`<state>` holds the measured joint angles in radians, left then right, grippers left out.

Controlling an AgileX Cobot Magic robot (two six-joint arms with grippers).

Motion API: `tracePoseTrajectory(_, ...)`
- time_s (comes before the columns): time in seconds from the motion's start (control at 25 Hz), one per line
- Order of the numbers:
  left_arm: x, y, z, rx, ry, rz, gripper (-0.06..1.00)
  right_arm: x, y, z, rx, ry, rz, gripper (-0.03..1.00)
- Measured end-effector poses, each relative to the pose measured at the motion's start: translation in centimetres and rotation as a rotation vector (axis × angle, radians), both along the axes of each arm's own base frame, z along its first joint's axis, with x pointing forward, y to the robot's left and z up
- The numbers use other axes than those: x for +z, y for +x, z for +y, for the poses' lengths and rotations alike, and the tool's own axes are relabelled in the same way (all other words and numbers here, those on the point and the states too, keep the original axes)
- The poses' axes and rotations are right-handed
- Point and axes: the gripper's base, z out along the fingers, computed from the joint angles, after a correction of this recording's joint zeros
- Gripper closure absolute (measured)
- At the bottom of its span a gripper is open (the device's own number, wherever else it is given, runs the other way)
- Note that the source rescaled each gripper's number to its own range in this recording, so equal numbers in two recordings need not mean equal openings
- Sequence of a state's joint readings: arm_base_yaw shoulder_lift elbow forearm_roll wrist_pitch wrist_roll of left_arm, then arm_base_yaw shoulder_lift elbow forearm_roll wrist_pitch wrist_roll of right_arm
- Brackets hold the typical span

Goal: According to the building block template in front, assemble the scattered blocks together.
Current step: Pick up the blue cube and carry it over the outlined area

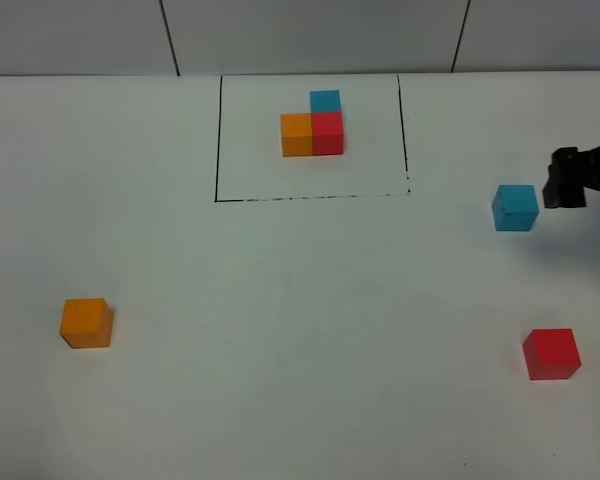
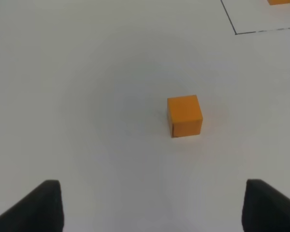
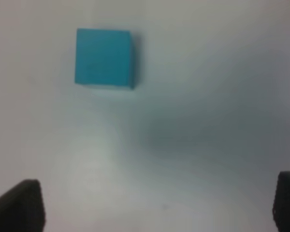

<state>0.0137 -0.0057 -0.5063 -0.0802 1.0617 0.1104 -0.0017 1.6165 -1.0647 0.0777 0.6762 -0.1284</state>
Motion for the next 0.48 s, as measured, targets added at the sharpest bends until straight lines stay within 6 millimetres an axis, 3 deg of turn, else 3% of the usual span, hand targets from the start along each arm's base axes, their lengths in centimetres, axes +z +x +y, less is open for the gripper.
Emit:
tracePoseTrajectory(0.24,0.0,0.0,0.0,0.000,0.000,0.000,0.23,-1.7,4.3,1.4,0.048,-0.007,0.016,0.05)
tracePoseTrajectory(0.48,0.0,0.0,0.0,0.000,0.000,0.000,0.23,-4.1,7.0,2.0,0.078,-0.022,0.053,0.05)
